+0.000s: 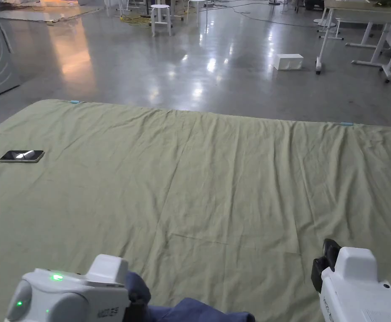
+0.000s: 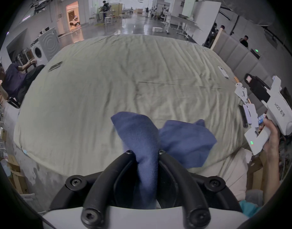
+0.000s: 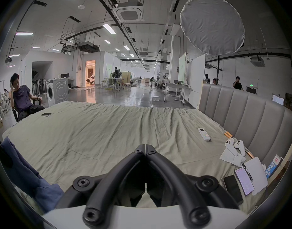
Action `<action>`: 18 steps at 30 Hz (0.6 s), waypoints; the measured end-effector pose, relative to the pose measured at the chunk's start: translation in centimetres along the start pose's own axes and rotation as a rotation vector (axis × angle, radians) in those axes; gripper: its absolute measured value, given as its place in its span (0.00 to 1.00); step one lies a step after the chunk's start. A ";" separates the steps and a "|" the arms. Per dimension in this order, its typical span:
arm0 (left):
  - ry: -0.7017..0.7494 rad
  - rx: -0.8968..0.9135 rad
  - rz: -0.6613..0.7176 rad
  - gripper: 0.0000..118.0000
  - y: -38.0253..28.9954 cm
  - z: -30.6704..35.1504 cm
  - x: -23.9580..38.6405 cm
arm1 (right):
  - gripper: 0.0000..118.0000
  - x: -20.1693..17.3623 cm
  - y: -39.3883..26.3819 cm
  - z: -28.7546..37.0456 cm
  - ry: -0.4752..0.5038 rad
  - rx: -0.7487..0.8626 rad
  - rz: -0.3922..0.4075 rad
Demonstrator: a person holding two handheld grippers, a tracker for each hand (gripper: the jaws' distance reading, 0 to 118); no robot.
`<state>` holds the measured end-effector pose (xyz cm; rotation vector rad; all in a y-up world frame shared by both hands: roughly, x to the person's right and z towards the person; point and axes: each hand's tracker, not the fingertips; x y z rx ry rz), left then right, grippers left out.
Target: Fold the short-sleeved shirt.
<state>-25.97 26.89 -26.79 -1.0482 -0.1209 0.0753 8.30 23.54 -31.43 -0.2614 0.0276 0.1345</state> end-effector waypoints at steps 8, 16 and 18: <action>-0.176 -0.061 0.073 0.13 0.1 -4.2 5.7 | 0.00 0.5 -0.4 0.0 -0.011 -0.012 -0.009; -0.299 -0.174 0.157 0.31 -0.7 -7.2 6.1 | 0.00 0.7 -0.7 0.1 -0.018 -0.021 -0.015; -0.352 -0.172 0.209 0.33 -1.1 -12.1 6.5 | 0.00 0.8 -0.7 0.1 -0.020 -0.022 -0.016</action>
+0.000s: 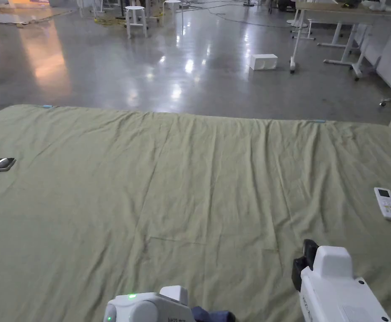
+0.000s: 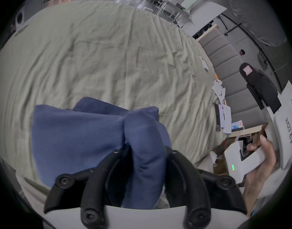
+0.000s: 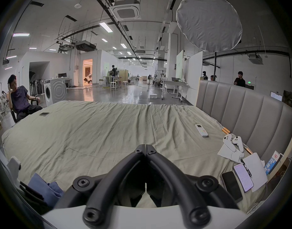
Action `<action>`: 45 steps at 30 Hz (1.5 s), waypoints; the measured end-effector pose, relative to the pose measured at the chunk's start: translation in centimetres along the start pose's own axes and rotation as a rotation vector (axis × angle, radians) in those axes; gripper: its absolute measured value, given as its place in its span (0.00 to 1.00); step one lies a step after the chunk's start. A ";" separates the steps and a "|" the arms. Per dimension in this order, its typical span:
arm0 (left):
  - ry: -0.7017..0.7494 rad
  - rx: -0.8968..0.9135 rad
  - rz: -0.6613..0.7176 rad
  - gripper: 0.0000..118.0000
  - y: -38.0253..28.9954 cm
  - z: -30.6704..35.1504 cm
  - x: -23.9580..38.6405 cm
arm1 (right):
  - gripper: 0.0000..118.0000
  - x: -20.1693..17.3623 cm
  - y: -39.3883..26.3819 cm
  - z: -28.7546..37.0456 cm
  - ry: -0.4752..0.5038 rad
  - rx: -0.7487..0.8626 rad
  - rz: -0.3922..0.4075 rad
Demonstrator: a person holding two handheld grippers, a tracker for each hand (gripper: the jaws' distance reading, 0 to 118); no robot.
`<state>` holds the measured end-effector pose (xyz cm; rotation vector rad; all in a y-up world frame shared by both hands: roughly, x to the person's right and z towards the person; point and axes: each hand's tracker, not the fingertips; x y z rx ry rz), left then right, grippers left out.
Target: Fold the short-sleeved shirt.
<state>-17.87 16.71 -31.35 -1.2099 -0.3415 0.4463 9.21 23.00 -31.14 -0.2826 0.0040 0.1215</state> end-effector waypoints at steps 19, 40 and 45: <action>-0.067 0.039 -0.070 0.15 -0.6 -1.5 0.1 | 0.00 0.6 -0.2 0.5 -0.012 -0.007 -0.001; 0.257 0.848 -0.328 0.04 2.6 11.4 2.2 | 0.00 -0.1 4.1 0.5 -0.013 0.110 -0.017; 0.485 1.084 -0.364 0.04 3.8 13.4 1.2 | 0.00 -0.5 5.6 0.3 -0.013 0.159 -0.019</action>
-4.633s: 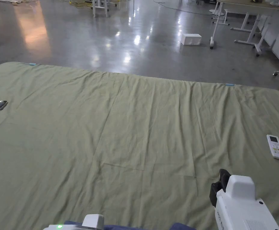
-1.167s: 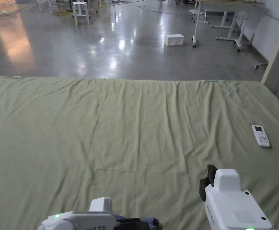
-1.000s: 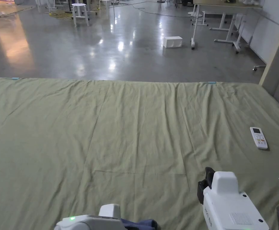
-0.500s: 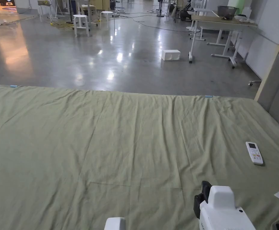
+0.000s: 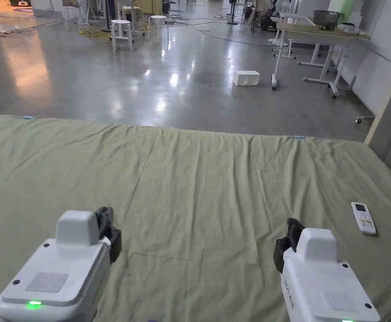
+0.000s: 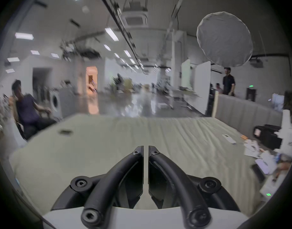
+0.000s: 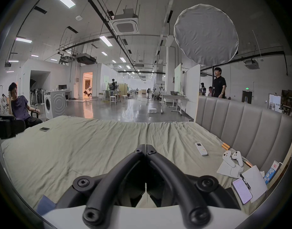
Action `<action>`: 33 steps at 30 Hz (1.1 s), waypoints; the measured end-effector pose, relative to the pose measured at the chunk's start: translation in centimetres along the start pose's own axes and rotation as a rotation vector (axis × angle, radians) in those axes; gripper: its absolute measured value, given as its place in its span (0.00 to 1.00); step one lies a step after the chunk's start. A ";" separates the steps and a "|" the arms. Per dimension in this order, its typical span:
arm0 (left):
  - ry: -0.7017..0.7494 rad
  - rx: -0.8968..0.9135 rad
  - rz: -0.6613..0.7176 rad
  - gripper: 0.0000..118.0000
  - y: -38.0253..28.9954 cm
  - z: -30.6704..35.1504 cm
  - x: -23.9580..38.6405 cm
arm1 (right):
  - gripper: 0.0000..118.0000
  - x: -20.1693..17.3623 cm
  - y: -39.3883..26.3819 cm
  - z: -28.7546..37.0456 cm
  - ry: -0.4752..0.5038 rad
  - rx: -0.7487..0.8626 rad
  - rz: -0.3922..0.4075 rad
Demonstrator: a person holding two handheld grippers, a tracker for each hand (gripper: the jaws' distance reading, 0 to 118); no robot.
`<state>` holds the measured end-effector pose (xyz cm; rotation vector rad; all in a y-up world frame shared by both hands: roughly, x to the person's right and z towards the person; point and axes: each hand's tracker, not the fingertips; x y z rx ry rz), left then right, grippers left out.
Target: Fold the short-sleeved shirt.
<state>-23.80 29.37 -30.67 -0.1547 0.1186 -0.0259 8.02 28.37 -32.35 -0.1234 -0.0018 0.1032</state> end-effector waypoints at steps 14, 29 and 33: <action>0.097 0.048 -0.006 0.04 -0.9 -0.7 -1.8 | 0.00 0.0 0.9 -0.3 -0.009 0.037 0.011; 0.058 0.045 -0.008 0.04 -0.6 -0.6 -1.1 | 0.00 -0.7 0.5 -0.3 -0.008 0.038 0.029; 0.061 0.048 -0.010 0.04 -0.4 -0.6 -0.9 | 0.00 -0.6 0.5 -0.1 -0.017 0.038 0.016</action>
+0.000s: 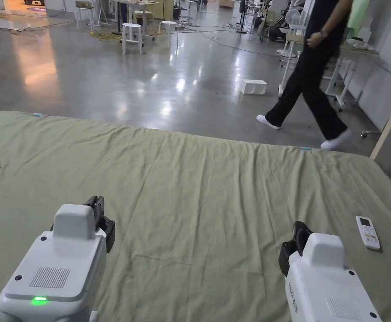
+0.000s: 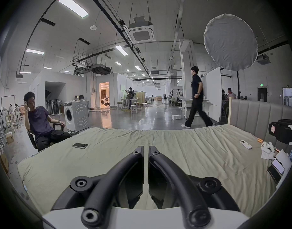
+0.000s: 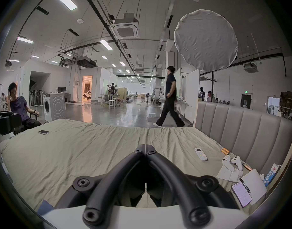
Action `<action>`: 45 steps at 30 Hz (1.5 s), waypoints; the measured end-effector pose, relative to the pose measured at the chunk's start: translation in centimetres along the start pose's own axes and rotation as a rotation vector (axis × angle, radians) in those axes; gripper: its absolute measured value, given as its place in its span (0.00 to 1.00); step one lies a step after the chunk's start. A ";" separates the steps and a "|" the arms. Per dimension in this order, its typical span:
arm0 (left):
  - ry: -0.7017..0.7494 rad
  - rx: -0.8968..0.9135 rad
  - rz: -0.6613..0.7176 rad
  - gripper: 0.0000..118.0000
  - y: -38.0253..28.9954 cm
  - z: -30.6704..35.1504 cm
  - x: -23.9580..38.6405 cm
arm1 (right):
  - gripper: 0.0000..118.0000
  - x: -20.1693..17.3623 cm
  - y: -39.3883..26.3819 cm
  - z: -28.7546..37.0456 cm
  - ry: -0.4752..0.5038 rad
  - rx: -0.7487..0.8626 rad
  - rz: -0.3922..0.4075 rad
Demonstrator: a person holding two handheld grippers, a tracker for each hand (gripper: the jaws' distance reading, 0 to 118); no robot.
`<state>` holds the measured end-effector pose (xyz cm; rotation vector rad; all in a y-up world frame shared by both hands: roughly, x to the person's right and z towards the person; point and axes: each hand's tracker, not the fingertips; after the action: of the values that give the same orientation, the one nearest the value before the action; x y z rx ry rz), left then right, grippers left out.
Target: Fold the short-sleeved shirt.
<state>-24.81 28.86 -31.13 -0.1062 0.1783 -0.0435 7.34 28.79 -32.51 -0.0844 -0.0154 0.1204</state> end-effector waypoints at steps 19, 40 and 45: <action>-0.005 0.014 0.000 0.04 0.4 -0.3 0.2 | 0.00 -0.1 -0.2 0.0 0.006 0.001 -0.006; -0.101 -0.030 0.020 0.08 -0.2 -0.4 0.2 | 0.00 0.0 -0.5 -0.1 0.019 -0.008 0.015; -0.183 -0.228 0.095 0.08 -3.0 -0.1 -2.1 | 0.00 0.4 -0.8 0.4 0.010 -0.008 0.015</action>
<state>-27.02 25.97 -30.51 -0.3275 0.0050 0.0819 7.86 28.07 -32.01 -0.0927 -0.0054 0.1351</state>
